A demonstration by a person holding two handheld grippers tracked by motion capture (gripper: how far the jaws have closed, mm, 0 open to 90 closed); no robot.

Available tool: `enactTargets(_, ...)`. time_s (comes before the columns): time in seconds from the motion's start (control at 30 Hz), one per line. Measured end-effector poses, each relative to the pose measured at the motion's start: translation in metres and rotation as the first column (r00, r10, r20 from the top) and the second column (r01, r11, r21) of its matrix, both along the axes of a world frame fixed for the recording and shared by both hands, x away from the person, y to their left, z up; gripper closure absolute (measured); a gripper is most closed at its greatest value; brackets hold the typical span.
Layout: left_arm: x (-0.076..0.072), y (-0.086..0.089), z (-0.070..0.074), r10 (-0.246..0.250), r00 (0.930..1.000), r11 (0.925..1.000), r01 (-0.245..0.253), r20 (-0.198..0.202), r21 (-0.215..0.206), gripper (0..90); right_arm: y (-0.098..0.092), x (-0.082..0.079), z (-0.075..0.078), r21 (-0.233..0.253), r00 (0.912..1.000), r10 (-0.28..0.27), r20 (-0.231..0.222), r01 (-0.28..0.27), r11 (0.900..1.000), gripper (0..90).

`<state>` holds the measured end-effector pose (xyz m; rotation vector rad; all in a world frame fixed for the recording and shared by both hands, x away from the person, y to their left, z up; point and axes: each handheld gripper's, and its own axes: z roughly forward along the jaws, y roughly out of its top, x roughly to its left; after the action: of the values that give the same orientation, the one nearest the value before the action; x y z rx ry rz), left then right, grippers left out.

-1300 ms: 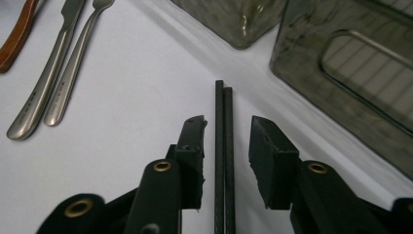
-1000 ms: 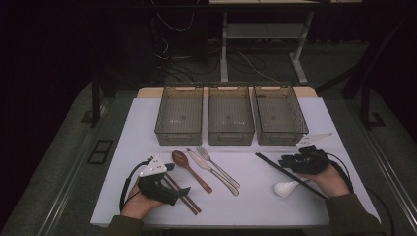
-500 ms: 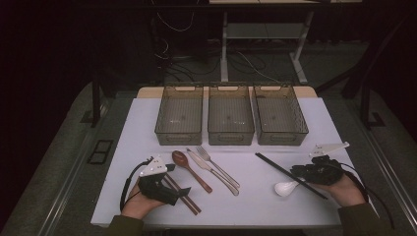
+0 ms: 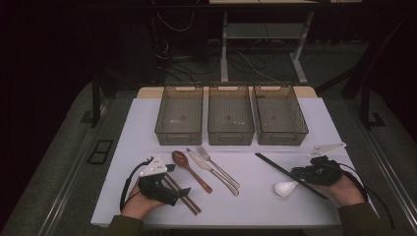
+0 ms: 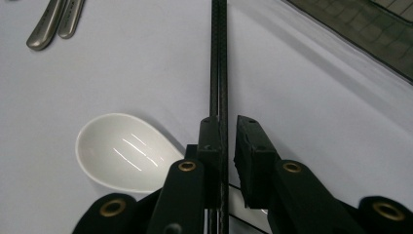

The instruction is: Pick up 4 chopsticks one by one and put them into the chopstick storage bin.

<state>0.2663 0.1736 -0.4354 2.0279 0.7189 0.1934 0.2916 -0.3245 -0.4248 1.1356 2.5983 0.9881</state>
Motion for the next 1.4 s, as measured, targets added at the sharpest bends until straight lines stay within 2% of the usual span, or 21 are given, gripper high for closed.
enactTargets(0.53,0.0,0.0,-0.001,-0.007,1.0,1.0,0.007,-0.005,0.005,0.0,-0.001,0.002,-0.003,-0.005,1.0,0.005,-0.004,-0.005,1.0,81.7)
enactTargets(1.4,0.001,-0.001,-0.002,-0.012,0.9999,0.9999,0.012,-0.011,0.009,0.0,0.0,0.012,-0.014,-0.046,0.9996,0.011,-0.026,-0.013,0.999,81.7)
